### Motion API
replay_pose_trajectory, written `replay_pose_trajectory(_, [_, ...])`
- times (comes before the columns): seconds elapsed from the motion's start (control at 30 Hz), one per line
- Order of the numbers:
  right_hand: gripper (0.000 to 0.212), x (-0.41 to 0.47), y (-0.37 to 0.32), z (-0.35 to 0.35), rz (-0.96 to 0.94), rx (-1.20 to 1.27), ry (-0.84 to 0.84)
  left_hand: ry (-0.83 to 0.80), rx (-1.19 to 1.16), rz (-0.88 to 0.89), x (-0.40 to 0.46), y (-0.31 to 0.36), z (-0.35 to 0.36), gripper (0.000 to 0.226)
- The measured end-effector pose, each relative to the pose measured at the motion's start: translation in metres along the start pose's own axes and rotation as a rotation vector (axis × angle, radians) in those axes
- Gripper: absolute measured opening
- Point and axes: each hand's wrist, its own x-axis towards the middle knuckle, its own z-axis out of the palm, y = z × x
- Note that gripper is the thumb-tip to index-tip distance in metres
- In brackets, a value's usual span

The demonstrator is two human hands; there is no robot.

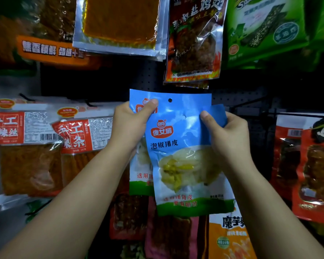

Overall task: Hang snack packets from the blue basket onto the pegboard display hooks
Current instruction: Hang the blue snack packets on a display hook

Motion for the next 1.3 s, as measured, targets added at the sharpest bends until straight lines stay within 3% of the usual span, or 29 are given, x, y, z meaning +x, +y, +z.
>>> replay_pose_trajectory(0.23, [0.034, -0.002, 0.021, 0.005, 0.049, 0.037, 0.002, -0.011, 0.057, -0.045, 0.006, -0.014, -0.001, 0.017])
replay_pose_trajectory(0.6, [0.021, 0.012, 0.057, 0.01, 0.151, 0.007, -0.047, -0.06, 0.152, -0.074, 0.029, -0.05, -0.001, 0.007])
replay_pose_trajectory(0.97, [0.023, 0.052, 0.091, 0.029, 0.294, -0.179, -0.022, 0.034, 0.435, -0.043, 0.066, -0.101, 0.021, 0.026])
replay_pose_trajectory(1.3, [0.018, 0.077, 0.115, 0.04, 0.34, -0.218, 0.004, 0.02, 0.526, -0.066, 0.087, -0.125, 0.035, 0.037])
